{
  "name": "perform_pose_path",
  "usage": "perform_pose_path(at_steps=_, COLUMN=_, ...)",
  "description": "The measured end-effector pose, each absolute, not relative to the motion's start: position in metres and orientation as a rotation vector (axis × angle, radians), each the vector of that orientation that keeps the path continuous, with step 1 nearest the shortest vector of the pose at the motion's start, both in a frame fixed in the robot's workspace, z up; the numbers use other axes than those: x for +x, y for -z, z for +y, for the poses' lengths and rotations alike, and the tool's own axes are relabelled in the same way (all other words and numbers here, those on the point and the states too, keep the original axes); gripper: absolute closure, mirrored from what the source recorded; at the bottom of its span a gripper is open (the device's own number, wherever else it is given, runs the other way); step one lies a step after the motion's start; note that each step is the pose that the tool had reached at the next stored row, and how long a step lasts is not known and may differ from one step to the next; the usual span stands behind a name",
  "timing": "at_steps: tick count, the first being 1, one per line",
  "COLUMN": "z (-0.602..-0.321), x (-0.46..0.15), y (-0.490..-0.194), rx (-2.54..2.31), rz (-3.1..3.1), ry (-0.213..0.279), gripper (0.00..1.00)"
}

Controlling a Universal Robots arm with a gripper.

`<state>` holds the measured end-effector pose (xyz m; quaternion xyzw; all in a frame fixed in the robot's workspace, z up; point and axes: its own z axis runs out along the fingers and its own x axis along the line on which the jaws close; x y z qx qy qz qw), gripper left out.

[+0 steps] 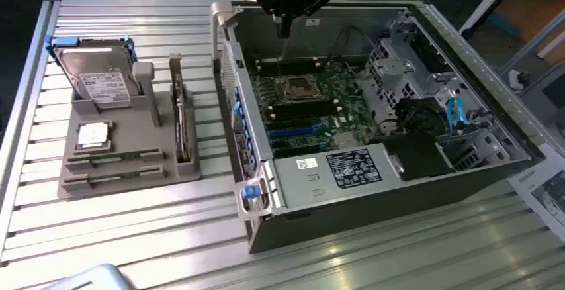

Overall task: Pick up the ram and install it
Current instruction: 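Reach for the ram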

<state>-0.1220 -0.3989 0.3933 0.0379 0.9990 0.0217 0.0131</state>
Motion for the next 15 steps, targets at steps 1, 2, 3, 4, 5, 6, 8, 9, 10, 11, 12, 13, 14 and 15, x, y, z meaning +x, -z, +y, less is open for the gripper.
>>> perform_pose_path(at_steps=1, z=-0.3989, x=-0.1220, y=-0.3933, rx=0.118, rz=3.113, ry=-0.068, gripper=0.90)
perform_pose_path(at_steps=2, z=-0.3989, x=-0.1220, y=-0.3933, rx=0.118, rz=3.112, ry=-0.068, gripper=0.90)
perform_pose_path(at_steps=3, z=-0.3989, x=-0.1220, y=-0.3933, rx=0.118, rz=3.112, ry=-0.068, gripper=0.90)
perform_pose_path(at_steps=4, z=-0.3989, x=-0.1220, y=-0.3933, rx=0.118, rz=3.112, ry=-0.068, gripper=0.90)
perform_pose_path(at_steps=5, z=-0.3989, x=-0.1220, y=-0.3933, rx=0.118, rz=3.112, ry=-0.068, gripper=0.90)
perform_pose_path(at_steps=6, z=-0.3989, x=-0.1220, y=-0.3933, rx=0.118, rz=3.112, ry=-0.068, gripper=0.90)
perform_pose_path(at_steps=8, z=-0.3989, x=-0.1220, y=-0.3933, rx=0.118, rz=3.112, ry=-0.068, gripper=0.90)
perform_pose_path(at_steps=9, z=-0.3989, x=-0.1220, y=-0.3933, rx=0.118, rz=3.113, ry=-0.068, gripper=0.90)
perform_pose_path(at_steps=10, z=-0.3989, x=-0.1220, y=-0.3933, rx=0.118, rz=3.112, ry=-0.068, gripper=0.90)
perform_pose_path(at_steps=11, z=-0.3989, x=-0.1220, y=-0.3933, rx=0.118, rz=3.113, ry=-0.068, gripper=0.90)
perform_pose_path(at_steps=12, z=-0.3989, x=-0.1220, y=-0.3933, rx=0.118, rz=3.112, ry=-0.068, gripper=0.90)
perform_pose_path(at_steps=13, z=-0.3989, x=-0.1224, y=-0.3933, rx=0.118, rz=3.112, ry=-0.068, gripper=0.90)
perform_pose_path(at_steps=14, z=-0.3990, x=-0.1241, y=-0.3933, rx=0.118, rz=3.113, ry=-0.068, gripper=0.90)
perform_pose_path(at_steps=15, z=-0.3989, x=-0.1260, y=-0.3933, rx=0.118, rz=3.113, ry=-0.067, gripper=0.90)
